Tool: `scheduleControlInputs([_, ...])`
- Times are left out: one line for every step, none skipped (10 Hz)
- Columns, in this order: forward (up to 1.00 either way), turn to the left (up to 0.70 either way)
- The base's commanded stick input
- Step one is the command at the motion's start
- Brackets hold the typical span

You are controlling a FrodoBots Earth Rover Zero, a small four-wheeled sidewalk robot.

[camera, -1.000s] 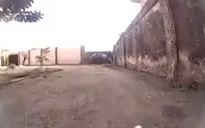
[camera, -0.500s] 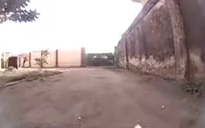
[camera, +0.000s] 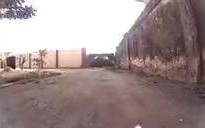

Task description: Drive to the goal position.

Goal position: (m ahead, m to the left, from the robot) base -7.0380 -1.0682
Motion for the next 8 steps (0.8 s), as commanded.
scheduleControlInputs([0.7,0.0])
scheduleControlInputs([0.7,0.0])
scheduleControlInputs([0.7,0.0])
scheduleControlInputs([0.7,0.0])
scheduleControlInputs([0.7,0.0])
scheduleControlInputs([0.7,0.0])
scheduleControlInputs([0.7,0.0])
scheduleControlInputs([0.7,0.0])
